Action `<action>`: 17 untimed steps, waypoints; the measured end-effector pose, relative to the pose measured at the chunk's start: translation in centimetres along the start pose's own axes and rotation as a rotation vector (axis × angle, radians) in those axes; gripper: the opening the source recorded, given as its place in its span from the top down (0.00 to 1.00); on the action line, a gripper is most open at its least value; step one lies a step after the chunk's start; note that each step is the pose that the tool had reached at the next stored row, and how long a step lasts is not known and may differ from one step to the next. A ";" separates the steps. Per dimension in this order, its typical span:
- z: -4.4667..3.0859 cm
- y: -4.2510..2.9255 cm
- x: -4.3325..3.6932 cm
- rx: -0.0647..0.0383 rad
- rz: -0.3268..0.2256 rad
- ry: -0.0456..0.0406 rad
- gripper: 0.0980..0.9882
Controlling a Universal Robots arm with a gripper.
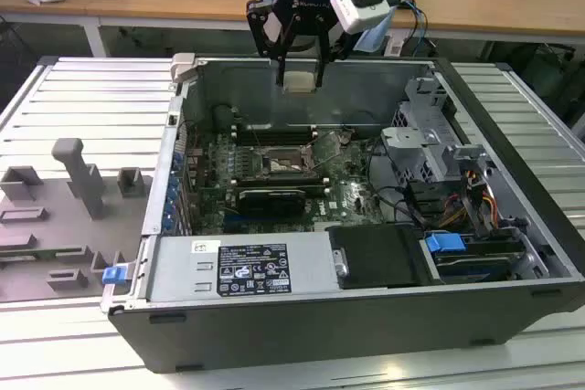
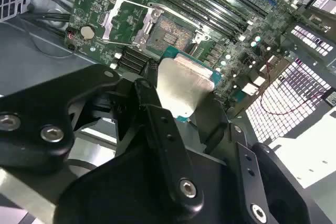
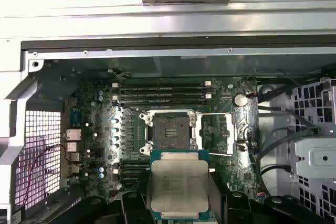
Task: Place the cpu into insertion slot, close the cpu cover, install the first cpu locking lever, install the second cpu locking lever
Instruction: 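Place the cpu into insertion slot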
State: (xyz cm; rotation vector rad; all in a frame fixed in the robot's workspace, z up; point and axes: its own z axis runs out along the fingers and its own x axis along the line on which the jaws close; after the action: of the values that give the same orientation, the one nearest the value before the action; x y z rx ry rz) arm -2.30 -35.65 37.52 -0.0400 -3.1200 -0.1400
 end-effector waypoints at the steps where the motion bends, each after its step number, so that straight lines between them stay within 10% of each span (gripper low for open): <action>1: 0.00 0.00 0.00 0.000 0.001 0.0000 0.52; 17: 0.01 0.00 0.00 -0.002 0.109 -0.0098 0.52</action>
State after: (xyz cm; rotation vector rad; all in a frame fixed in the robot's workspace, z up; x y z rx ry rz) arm -2.30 -35.64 37.51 -0.2112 -3.1180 -0.1416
